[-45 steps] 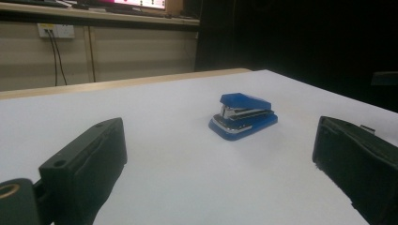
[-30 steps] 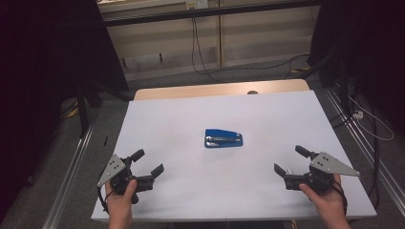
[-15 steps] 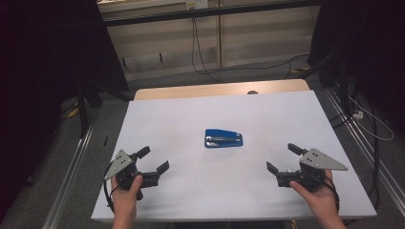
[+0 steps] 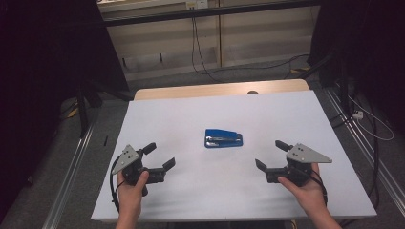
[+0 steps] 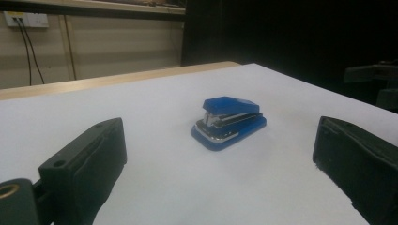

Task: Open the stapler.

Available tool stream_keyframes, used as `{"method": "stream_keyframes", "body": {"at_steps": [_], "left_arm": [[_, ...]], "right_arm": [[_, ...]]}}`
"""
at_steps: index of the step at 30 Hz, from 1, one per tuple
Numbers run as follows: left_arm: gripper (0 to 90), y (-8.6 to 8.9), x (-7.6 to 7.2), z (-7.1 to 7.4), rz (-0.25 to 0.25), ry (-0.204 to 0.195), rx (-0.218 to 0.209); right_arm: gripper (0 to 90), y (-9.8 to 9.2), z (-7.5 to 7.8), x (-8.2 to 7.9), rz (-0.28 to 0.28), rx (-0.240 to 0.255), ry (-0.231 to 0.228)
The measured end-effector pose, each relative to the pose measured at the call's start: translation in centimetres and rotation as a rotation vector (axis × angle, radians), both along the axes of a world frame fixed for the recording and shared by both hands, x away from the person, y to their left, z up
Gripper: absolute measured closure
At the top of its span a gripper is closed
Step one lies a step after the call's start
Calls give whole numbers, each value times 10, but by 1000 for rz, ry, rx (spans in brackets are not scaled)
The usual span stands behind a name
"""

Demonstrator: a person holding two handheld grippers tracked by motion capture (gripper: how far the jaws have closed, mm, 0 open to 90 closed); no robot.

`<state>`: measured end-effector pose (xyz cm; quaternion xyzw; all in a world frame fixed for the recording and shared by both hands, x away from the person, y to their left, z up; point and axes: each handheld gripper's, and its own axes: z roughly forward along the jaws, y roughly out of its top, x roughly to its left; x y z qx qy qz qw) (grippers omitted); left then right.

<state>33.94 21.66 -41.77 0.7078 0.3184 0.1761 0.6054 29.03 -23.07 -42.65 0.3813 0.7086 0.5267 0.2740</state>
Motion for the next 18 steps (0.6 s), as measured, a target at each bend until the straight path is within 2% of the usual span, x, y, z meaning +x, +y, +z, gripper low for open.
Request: {"method": "stream_keyframes", "body": {"at_steps": [8, 12, 13, 18], "left_arm": [[33, -13, 4, 2, -27, 5, 4], [33, -18, 7, 3, -40, -4, 19], [32, -20, 9, 4, -38, 2, 1], [32, -23, 12, 4, -41, 4, 9]], "right_arm": [[60, 10, 0, 11, 14, 10, 11], [60, 15, 1, 13, 23, 11, 14], [60, 17, 1, 15, 26, 11, 13], [60, 21, -1, 20, 29, 12, 20]]}}
